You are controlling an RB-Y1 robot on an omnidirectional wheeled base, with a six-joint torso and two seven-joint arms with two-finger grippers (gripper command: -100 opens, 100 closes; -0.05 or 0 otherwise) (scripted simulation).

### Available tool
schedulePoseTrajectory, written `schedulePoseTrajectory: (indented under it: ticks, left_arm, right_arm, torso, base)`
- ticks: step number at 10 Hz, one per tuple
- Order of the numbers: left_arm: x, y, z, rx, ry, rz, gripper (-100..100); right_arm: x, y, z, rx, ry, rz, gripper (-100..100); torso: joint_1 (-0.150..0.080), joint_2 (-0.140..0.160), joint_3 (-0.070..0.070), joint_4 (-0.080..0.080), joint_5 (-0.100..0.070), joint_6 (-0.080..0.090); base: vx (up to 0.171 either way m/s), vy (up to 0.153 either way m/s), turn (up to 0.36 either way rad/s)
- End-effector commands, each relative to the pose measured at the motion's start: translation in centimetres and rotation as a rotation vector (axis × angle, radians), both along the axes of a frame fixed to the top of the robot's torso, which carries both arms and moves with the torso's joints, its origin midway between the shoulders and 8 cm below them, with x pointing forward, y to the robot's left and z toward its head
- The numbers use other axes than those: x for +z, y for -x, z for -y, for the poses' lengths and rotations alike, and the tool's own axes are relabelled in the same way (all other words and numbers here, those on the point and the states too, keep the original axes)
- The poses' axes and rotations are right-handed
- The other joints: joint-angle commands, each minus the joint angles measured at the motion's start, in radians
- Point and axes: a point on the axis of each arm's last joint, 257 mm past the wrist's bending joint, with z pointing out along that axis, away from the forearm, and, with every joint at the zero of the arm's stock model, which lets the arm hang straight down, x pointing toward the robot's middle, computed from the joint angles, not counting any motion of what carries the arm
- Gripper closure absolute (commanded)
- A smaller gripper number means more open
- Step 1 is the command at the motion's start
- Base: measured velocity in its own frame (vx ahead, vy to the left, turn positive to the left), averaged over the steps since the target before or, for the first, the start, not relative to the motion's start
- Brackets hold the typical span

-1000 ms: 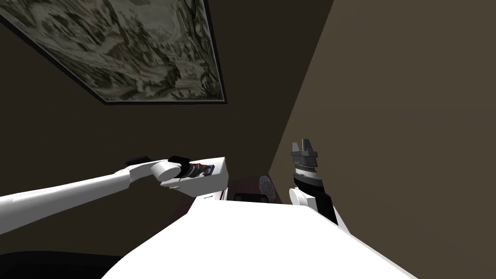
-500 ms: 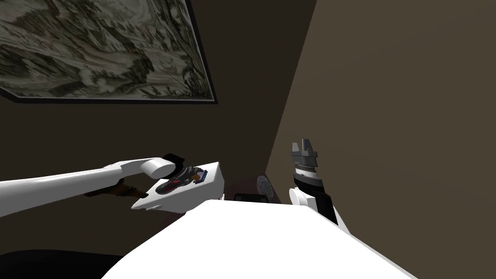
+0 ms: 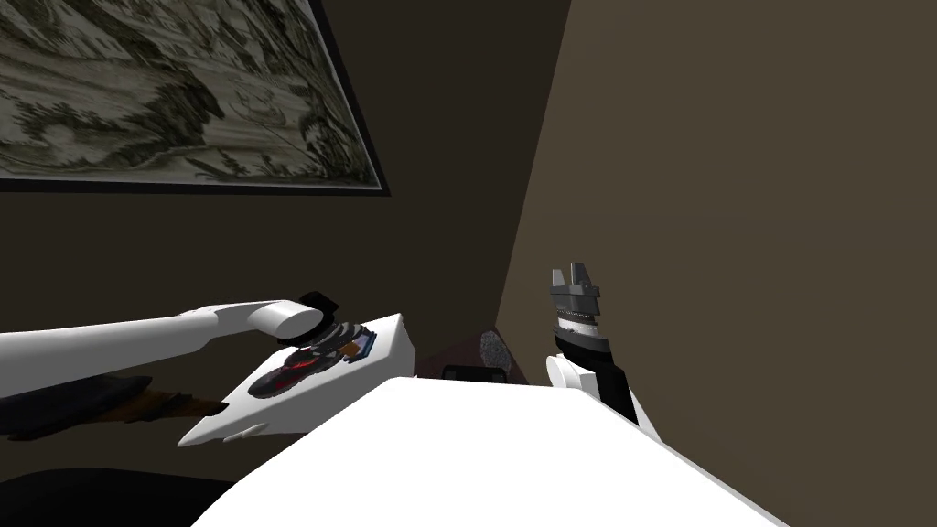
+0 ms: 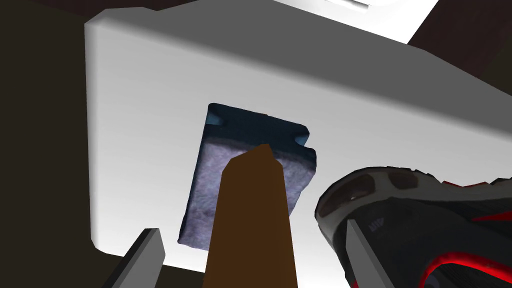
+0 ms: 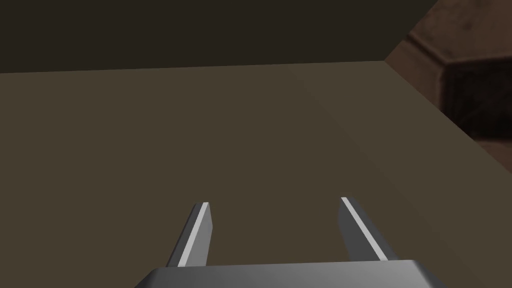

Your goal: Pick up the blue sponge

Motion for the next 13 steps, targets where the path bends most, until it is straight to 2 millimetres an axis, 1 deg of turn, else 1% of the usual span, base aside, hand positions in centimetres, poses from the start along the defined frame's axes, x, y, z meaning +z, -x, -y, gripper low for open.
schedulePoseTrajectory:
  ticks: [1, 2, 3, 4, 7, 8, 9, 13]
  left_arm:
    - [-0.3, 1.2, 0.0, 0.015, 0.004, -0.035, -100]
    - [-0.1, 0.8, 0.0, 0.009, 0.0, -0.021, -100]
    - [-0.1, 0.9, 0.0, 0.01, 0.001, -0.023, 0]
    - [-0.8, 1.1, -0.6, 0.025, -0.001, -0.017, -100]
    - [-2.0, 1.5, -1.5, 0.047, -0.004, -0.009, -100]
    - [-1.4, 1.2, -1.5, 0.04, -0.009, -0.008, -100]
    - [-1.5, 1.2, -1.5, 0.042, -0.009, -0.008, 100]
    - [-1.4, 1.2, -1.5, 0.043, -0.009, -0.007, 100]
  right_arm:
    - [0.0, 0.0, 0.0, 0.0, 0.0, 0.0, 0]
    - [0.0, 0.0, 0.0, 0.0, 0.0, 0.0, 0]
    - [0.0, 0.0, 0.0, 0.0, 0.0, 0.0, 0]
    - [0.0, 0.0, 0.0, 0.0, 0.0, 0.0, 0]
    - [0.0, 0.0, 0.0, 0.0, 0.0, 0.0, 0]
    - [0.0, 0.0, 0.0, 0.0, 0.0, 0.0, 0]
    - [0.0, 0.0, 0.0, 0.0, 0.0, 0.0, 0]
    - [0.0, 0.0, 0.0, 0.0, 0.0, 0.0, 0]
  torso:
    - [0.0, 0.0, 0.0, 0.0, 0.0, 0.0]
    - [0.001, 0.001, 0.0, 0.0, 0.001, -0.001]
    - [0.002, 0.002, 0.001, 0.0, 0.001, -0.001]
    - [0.002, 0.002, 0.001, 0.0, 0.001, -0.001]
    - [0.007, -0.001, -0.002, -0.003, 0.011, 0.002]
    - [0.008, -0.003, -0.004, -0.004, 0.014, 0.003]
    - [0.01, -0.004, -0.005, -0.005, 0.015, 0.003]
    - [0.01, -0.006, -0.006, -0.006, 0.015, 0.003]
  base:
    - [0.017, -0.007, -0.028]
    - [0.0, 0.0, 0.0]
    - [0.0, 0.0, 0.0]
    - [-0.021, -0.015, -0.073]
    - [-0.029, -0.024, -0.094]
    - [-0.014, -0.009, -0.014]
    - [0.0, 0.0, 0.0]
    - [0.0, 0.0, 0.0]
